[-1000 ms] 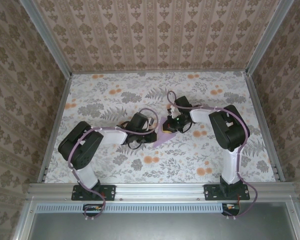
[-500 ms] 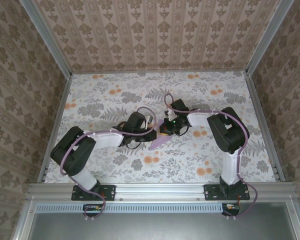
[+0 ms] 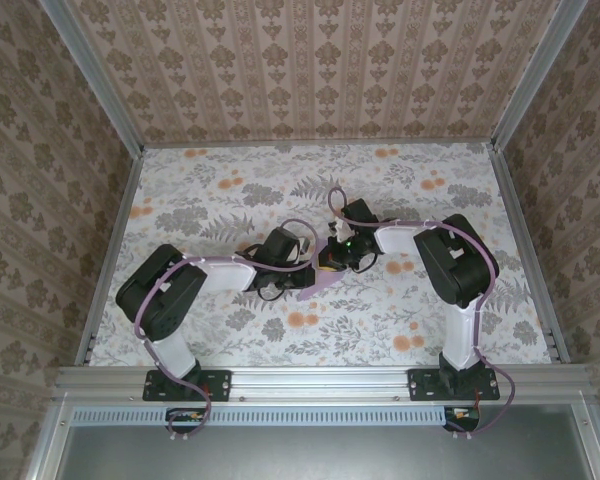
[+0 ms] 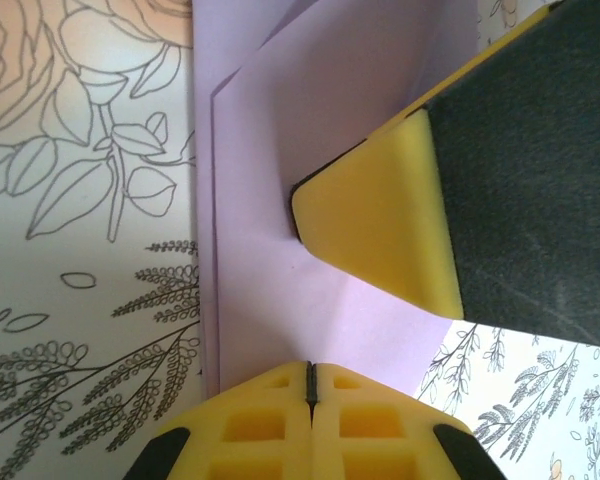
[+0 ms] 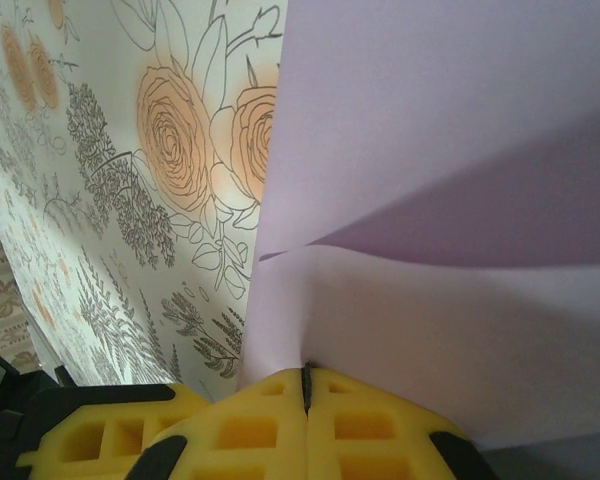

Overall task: Fold a paper plane with a square sheet of paper (pick it up from the middle)
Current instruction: Fourth fold the wing at the center of the table.

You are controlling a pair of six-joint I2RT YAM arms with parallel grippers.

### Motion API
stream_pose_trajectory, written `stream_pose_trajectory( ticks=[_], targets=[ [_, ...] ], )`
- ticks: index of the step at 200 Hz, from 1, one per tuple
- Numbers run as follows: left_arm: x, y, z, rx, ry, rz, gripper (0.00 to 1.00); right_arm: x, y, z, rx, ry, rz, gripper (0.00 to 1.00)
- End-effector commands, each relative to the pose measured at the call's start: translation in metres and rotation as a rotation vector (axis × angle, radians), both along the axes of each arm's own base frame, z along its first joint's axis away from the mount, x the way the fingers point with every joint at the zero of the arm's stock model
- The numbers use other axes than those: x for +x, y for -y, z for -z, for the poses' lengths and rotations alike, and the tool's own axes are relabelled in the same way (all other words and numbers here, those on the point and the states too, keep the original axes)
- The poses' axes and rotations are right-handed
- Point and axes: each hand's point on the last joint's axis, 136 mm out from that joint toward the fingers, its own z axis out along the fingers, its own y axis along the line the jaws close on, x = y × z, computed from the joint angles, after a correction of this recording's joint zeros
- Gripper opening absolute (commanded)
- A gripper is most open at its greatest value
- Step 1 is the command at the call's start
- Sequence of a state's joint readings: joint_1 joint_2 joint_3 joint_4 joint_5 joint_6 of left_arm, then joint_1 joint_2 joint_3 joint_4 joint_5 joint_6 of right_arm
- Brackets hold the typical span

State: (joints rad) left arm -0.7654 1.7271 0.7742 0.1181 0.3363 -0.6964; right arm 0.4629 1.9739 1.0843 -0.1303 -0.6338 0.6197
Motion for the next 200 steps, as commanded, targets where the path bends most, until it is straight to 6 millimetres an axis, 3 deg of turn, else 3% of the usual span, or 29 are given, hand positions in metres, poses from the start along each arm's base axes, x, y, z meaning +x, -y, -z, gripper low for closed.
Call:
stream_pose_trajectory(
  ticks=[1, 39, 72, 113, 137, 151, 200],
  targets=[
    [-0.025, -0.029, 0.036, 0.143, -0.105, -0.012, 0.00, -0.009, 0.017, 0.021, -0.088, 0.012, -0.019, 0.05],
    [-0.042, -0.043, 0.055, 0.191, -0.178, -0.020, 0.00, 0.014, 0.037, 0.024, -0.152, 0.124, -0.021, 0.04],
    [-0.049, -0.048, 0.061, 0.202, -0.218, -0.022, 0.00, 0.047, 0.060, 0.019, -0.132, 0.151, 0.083, 0.03],
    [-0.045, -0.049, 0.058, 0.199, -0.210, -0.024, 0.00, 0.072, 0.073, -0.009, -0.083, 0.202, 0.156, 0.03],
    [-0.040, -0.045, 0.053, 0.194, -0.195, -0.010, 0.00, 0.063, 0.069, -0.042, -0.025, 0.278, 0.162, 0.03],
    [-0.038, -0.043, 0.051, 0.191, -0.188, -0.006, 0.00, 0.052, 0.065, -0.049, -0.009, 0.273, 0.157, 0.02],
    [-0.035, -0.039, 0.050, 0.187, -0.187, 0.001, 0.00, 0.008, 0.006, -0.023, 0.020, 0.157, 0.020, 0.00]
  ],
)
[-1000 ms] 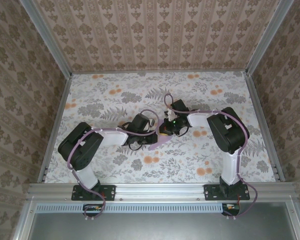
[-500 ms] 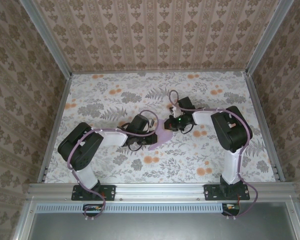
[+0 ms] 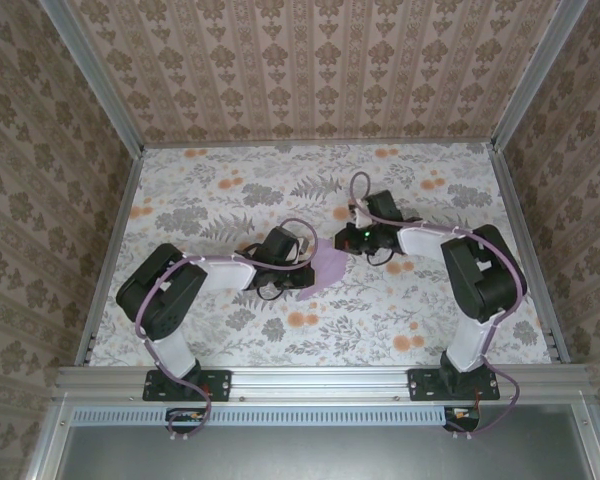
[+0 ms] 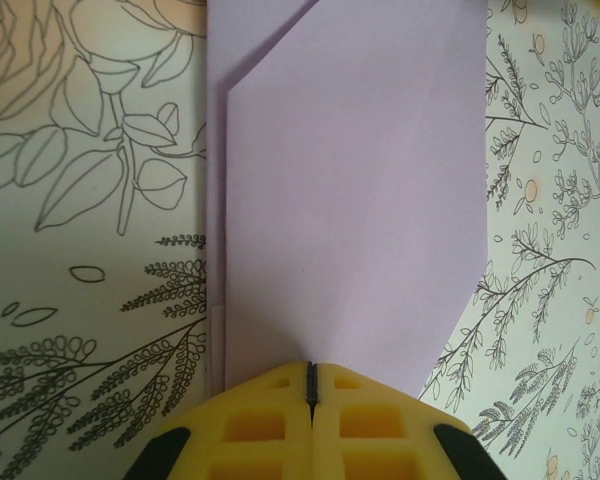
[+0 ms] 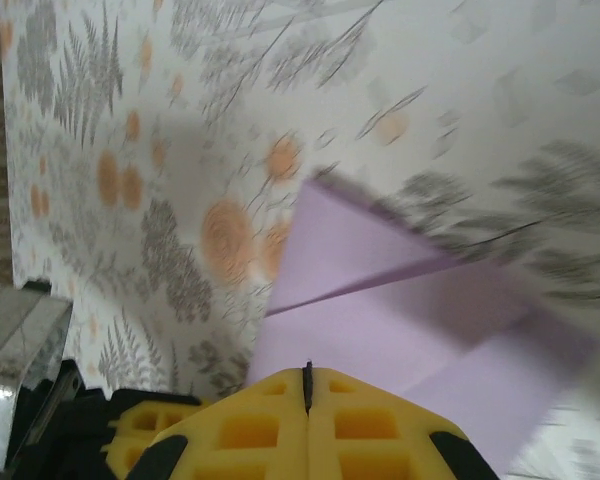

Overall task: Fold a paper plane with a square sheet of paper (pick it up from the middle)
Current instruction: Fourth fold the wing at the center of the table.

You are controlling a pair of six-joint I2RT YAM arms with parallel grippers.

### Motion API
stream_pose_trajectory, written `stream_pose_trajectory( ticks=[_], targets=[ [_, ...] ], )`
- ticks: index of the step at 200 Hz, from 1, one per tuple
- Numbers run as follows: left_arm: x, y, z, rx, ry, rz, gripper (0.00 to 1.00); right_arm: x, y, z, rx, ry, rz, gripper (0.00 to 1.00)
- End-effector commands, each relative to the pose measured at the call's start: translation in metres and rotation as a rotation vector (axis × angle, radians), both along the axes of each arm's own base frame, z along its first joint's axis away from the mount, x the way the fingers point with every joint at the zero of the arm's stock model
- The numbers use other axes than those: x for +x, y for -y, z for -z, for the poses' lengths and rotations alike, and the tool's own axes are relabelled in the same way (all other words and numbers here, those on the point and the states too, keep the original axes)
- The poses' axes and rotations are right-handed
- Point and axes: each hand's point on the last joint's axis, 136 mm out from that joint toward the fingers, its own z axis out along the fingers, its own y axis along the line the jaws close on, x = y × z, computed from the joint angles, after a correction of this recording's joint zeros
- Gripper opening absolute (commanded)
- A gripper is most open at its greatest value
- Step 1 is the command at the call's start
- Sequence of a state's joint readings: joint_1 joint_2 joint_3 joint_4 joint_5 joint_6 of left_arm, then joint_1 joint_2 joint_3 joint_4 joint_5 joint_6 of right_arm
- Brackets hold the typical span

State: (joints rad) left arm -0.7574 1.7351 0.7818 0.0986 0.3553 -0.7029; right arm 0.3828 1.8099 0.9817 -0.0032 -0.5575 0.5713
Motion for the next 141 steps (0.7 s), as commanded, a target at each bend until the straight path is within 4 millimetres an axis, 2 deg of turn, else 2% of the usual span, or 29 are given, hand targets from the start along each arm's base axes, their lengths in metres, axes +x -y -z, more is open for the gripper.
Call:
stream_pose_trajectory(
  ticks=[1, 20, 45, 60, 96, 118, 141],
  targets=[
    [-0.033, -0.037, 0.048, 0.186, -0.158, 0.006, 0.00, -0.023, -0.029, 0.020, 0.004, -0.078, -0.068, 0.00],
    [-0.034, -0.038, 0.049, 0.191, -0.163, 0.005, 0.00, -0.023, -0.038, 0.029, 0.011, -0.103, -0.074, 0.00],
    [-0.038, -0.041, 0.051, 0.200, -0.175, 0.009, 0.00, -0.008, -0.028, 0.038, -0.013, -0.110, -0.044, 0.00],
    [-0.041, -0.043, 0.053, 0.203, -0.182, 0.012, 0.00, 0.005, -0.015, 0.045, -0.021, -0.125, -0.008, 0.00],
    [-0.040, -0.045, 0.055, 0.202, -0.182, 0.015, 0.00, 0.045, 0.042, 0.062, -0.070, -0.157, 0.166, 0.00],
    [-0.038, -0.044, 0.053, 0.194, -0.174, 0.022, 0.00, 0.062, 0.065, 0.056, -0.079, -0.133, 0.236, 0.00],
    [-0.034, -0.042, 0.051, 0.186, -0.158, 0.033, 0.00, 0.069, 0.064, 0.029, -0.047, -0.078, 0.231, 0.00]
  ],
)
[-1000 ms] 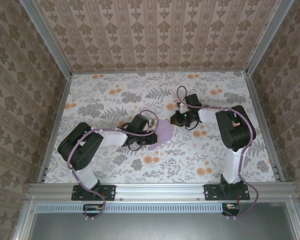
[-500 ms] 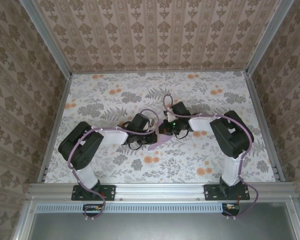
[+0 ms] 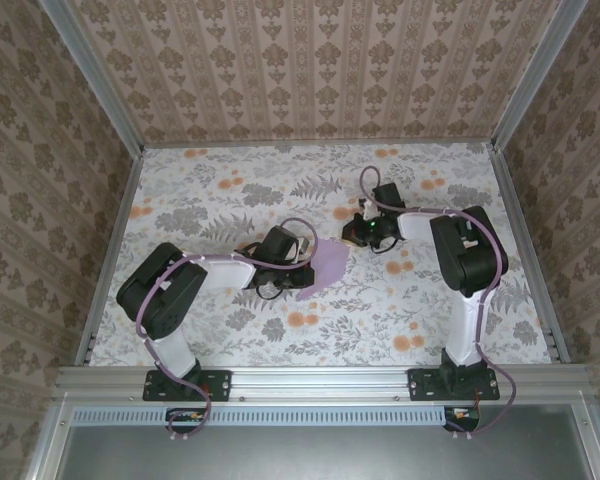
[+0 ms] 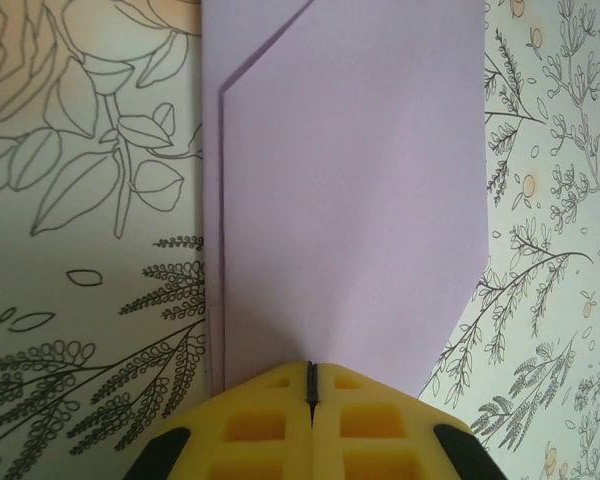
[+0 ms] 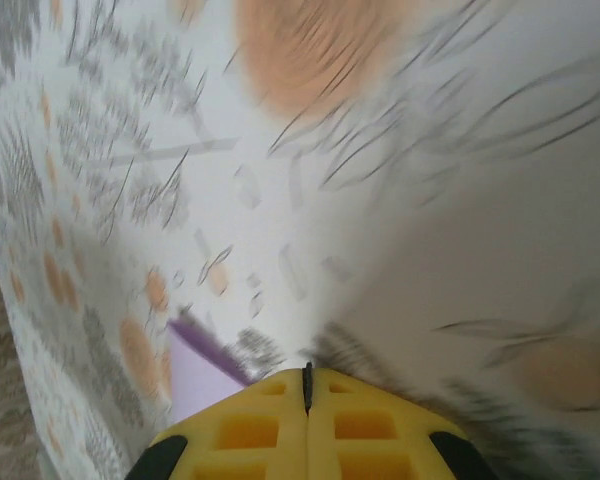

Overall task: Fold a paper plane with a square sheet of paper (pick it up from the middle)
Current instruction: Fourth fold the wing at the center of the table.

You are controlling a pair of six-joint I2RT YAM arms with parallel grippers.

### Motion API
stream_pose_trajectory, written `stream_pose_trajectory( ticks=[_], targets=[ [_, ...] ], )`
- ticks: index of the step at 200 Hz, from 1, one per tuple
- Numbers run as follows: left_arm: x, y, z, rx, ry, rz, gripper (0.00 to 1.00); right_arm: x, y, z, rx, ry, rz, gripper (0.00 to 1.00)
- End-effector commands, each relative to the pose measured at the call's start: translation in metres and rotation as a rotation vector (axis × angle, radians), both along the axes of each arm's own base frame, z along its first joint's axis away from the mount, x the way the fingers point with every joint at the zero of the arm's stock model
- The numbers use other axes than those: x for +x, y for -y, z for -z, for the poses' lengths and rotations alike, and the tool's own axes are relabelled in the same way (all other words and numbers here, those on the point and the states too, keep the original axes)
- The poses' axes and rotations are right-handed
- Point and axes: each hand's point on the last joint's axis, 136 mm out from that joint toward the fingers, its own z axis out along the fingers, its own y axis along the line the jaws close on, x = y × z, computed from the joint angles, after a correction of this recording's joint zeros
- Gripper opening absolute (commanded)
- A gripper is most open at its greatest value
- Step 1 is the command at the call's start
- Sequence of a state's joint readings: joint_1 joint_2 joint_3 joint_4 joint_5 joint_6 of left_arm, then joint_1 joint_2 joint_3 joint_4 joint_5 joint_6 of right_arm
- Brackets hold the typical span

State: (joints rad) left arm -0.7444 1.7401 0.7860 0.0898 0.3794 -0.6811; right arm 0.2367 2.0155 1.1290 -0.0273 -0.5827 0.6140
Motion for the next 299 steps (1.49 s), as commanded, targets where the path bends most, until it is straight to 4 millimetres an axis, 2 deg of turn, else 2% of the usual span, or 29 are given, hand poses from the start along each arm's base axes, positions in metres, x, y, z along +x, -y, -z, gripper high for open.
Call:
stream_pose_trajectory(
  ticks=[1, 22, 42, 55, 83, 106, 133, 165, 195, 215, 230, 249, 269, 299],
  targets=[
    [-0.035, -0.041, 0.051, 0.191, -0.150, 0.017, 0.00, 0.013, 0.018, -0.011, -0.057, 0.033, 0.066, 0.00],
    [-0.030, -0.038, 0.046, 0.176, -0.117, 0.041, 0.00, 0.005, 0.010, -0.043, 0.003, 0.092, 0.048, 0.00],
    [-0.026, -0.034, 0.042, 0.159, -0.085, 0.077, 0.00, -0.015, -0.004, -0.058, 0.036, 0.113, 0.016, 0.00],
    [-0.022, -0.030, 0.039, 0.146, -0.070, 0.095, 0.00, -0.032, -0.023, -0.057, 0.057, 0.097, -0.025, 0.00],
    [-0.019, -0.027, 0.036, 0.137, -0.062, 0.101, 0.00, -0.064, -0.063, -0.038, 0.094, 0.010, -0.104, 0.00],
    [-0.020, -0.028, 0.035, 0.137, -0.065, 0.091, 0.00, -0.073, -0.074, -0.023, 0.101, -0.041, -0.115, 0.00],
    [-0.019, -0.026, 0.030, 0.121, -0.064, 0.080, 0.00, -0.080, -0.074, -0.001, 0.084, -0.109, -0.112, 0.00],
    [-0.015, -0.019, 0.020, 0.083, -0.058, 0.061, 0.00, -0.086, -0.062, 0.023, 0.005, -0.166, -0.094, 0.00],
    [-0.002, -0.009, -0.010, 0.025, -0.034, -0.019, 0.00, -0.092, -0.048, 0.038, -0.069, -0.203, -0.072, 0.00],
    [0.004, -0.007, -0.031, 0.017, -0.008, -0.148, 0.03, -0.096, -0.041, 0.047, -0.102, -0.225, -0.058, 0.00],
    [0.006, -0.010, -0.038, 0.033, 0.002, -0.269, 0.05, -0.098, -0.039, 0.051, -0.111, -0.239, -0.048, 0.00],
    [0.005, -0.007, -0.041, -0.014, -0.018, -0.382, 0.06, -0.100, -0.038, 0.057, -0.116, -0.261, -0.036, 0.00],
    [0.000, 0.003, -0.041, -0.058, -0.028, -0.429, 0.05, -0.101, -0.039, 0.059, -0.109, -0.279, -0.032, 0.00],
    [-0.005, -0.001, -0.028, -0.074, -0.051, -0.511, 0.05, -0.102, -0.037, 0.062, -0.117, -0.296, -0.029, 0.00]
  ],
)
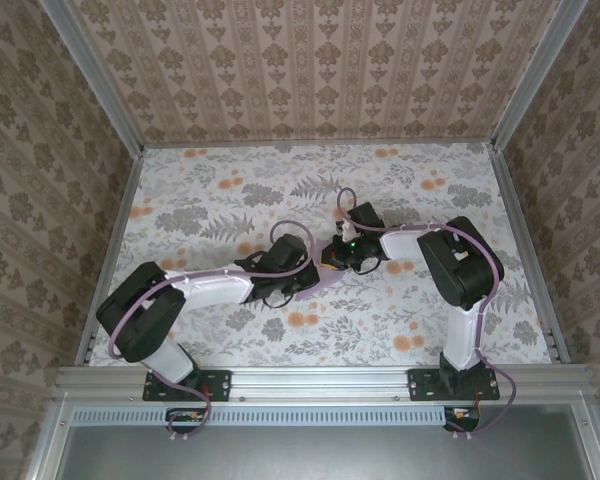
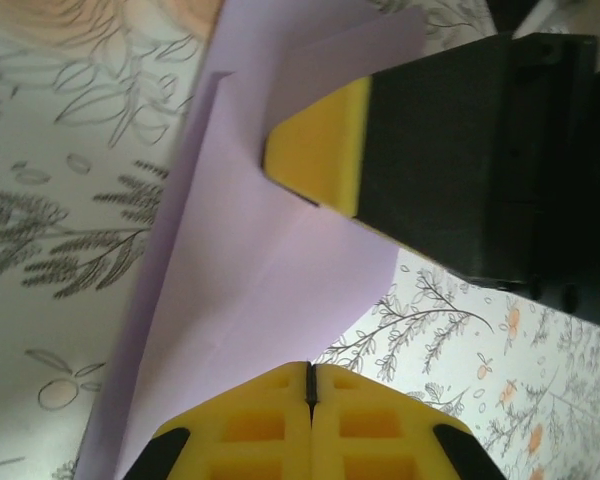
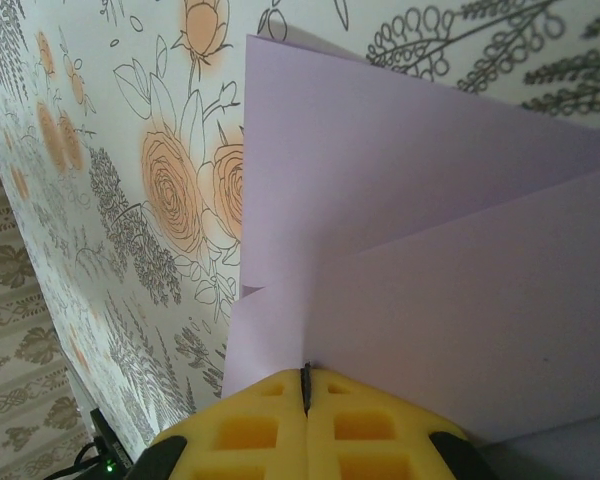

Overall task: Fold a paper plane with a square sheet of paper (pick it up from the middle)
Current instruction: Fourth fold the wing at the center of the table.

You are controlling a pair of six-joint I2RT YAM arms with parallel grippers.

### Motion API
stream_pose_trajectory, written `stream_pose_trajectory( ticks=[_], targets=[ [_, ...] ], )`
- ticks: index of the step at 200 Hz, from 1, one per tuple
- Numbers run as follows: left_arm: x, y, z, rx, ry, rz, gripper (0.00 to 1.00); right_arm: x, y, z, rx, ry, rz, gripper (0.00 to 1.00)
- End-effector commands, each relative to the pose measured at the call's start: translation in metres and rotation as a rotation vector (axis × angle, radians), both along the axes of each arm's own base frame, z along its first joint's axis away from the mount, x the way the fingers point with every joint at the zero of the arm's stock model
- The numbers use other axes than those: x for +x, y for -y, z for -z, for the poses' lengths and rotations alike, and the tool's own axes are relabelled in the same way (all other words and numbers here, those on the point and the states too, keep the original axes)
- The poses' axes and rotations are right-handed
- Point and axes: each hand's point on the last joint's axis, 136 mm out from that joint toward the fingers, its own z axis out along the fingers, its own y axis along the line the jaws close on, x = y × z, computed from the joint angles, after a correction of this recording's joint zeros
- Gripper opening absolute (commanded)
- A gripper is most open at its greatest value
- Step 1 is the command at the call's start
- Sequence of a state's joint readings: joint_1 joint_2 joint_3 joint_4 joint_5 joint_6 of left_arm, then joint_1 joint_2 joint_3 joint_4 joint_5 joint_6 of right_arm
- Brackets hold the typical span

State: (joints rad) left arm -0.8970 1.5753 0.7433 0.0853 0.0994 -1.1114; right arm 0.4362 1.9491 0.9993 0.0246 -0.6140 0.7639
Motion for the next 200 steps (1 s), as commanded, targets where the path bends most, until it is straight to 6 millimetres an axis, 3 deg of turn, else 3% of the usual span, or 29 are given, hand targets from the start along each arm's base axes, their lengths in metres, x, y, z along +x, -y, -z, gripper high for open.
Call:
stream_pose_trajectory(
  ticks=[1, 69, 157, 172, 200],
  targets=[
    [0.006, -0.009, 0.009, -0.033, -0.021, -0.167, 0.05, -0.026, 0.033, 0.058, -0.186, -0.168, 0.066, 0.00],
    [0.002, -0.020, 0.029, -0.045, -0.034, -0.245, 0.02, -0.028, 0.033, 0.060, -0.188, -0.177, 0.061, 0.00],
    [-0.020, -0.043, 0.058, -0.001, -0.089, -0.321, 0.01, -0.032, 0.036, 0.065, -0.205, -0.192, 0.061, 0.00],
    [-0.016, -0.038, 0.050, -0.032, -0.056, -0.306, 0.01, -0.033, 0.036, 0.066, -0.207, -0.197, 0.060, 0.00],
    [-0.007, -0.016, 0.014, -0.099, 0.052, -0.214, 0.01, -0.033, 0.037, 0.066, -0.208, -0.196, 0.060, 0.00]
  ],
)
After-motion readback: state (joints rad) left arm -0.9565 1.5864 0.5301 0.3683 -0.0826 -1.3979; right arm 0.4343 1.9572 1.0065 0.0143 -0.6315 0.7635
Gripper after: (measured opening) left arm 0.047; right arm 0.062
